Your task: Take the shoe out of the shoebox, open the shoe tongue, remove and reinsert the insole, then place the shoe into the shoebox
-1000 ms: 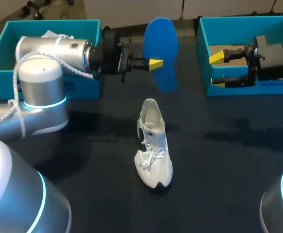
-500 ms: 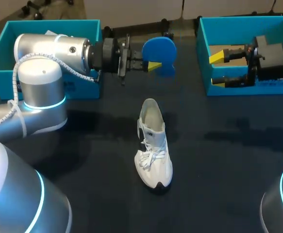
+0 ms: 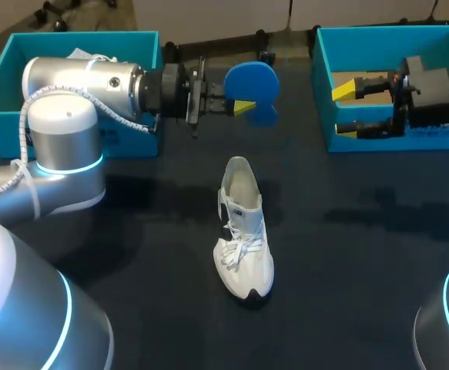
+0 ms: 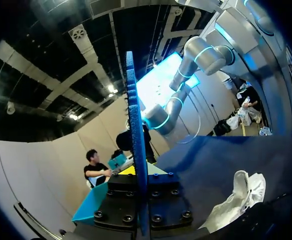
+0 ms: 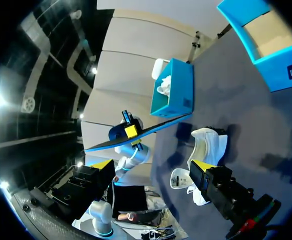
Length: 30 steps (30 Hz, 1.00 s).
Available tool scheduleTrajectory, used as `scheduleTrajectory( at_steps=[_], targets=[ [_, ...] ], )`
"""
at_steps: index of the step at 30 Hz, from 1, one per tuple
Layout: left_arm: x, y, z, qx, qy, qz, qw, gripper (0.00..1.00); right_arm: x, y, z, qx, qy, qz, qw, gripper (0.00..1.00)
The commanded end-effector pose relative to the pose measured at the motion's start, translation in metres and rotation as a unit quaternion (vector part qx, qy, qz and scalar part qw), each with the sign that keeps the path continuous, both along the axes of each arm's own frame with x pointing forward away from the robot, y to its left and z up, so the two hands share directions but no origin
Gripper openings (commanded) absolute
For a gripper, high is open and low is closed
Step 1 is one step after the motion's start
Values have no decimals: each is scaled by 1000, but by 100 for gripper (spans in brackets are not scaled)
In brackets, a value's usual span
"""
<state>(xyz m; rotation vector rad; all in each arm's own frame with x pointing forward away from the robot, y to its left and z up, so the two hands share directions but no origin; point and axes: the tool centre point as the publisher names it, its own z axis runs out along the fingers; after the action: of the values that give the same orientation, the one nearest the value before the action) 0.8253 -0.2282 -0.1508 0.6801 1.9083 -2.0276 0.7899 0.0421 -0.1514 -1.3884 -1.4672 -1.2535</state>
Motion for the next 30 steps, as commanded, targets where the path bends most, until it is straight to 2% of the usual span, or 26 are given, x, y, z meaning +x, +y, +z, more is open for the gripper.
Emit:
scheduleTrajectory(
  at_steps=[1, 3, 5, 6, 7, 11, 13, 14, 18, 19, 23, 27, 30],
  targets=[
    [1, 0, -1, 9, -27, 2, 1000, 0, 0, 1, -1, 0, 0, -1, 1000, 100],
    [3, 1, -1, 5, -37, 3, 999, 0, 0, 1, -1, 0, 0, -1, 1000, 100],
    [3, 1, 0, 11, -88, 2, 996, 0, 0, 1, -1, 0, 0, -1, 1000, 100],
    [3, 2, 1, 7, -90, 1, 996, 0, 0, 1, -1, 0, 0, -1, 1000, 100],
    [4, 2, 3, 7, -131, 5, 991, 0, 0, 1, -1, 0, 0, -1, 1000, 100],
    [4, 3, 5, -14, -202, 6, 979, 0, 0, 1, -1, 0, 0, -1, 1000, 100],
    [4, 4, 4, -17, -275, 9, 961, 0, 0, 1, -1, 0, 0, -1, 1000, 100],
    [3, 4, 4, -21, -278, 14, 960, 0, 0, 1, -1, 0, 0, -1, 1000, 100],
    [7, 4, 0, -15, -360, 25, 933, 0, 0, 1, -1, 0, 0, -1, 1000, 100],
    [7, 3, -1, -17, -363, 31, 931, 0, 0, 1, -1, 0, 0, -1, 1000, 100],
    [10, 3, -3, -14, -436, 53, 898, 0, 0, 1, -1, 0, 0, -1, 1000, 100],
    [13, 3, -5, -23, -457, 78, 886, 0, 0, 1, -1, 0, 0, -1, 1000, 100],
    [15, 4, -8, -17, -495, 88, 864, 0, 0, 1, -1, 0, 0, -1, 1000, 100]
  ],
)
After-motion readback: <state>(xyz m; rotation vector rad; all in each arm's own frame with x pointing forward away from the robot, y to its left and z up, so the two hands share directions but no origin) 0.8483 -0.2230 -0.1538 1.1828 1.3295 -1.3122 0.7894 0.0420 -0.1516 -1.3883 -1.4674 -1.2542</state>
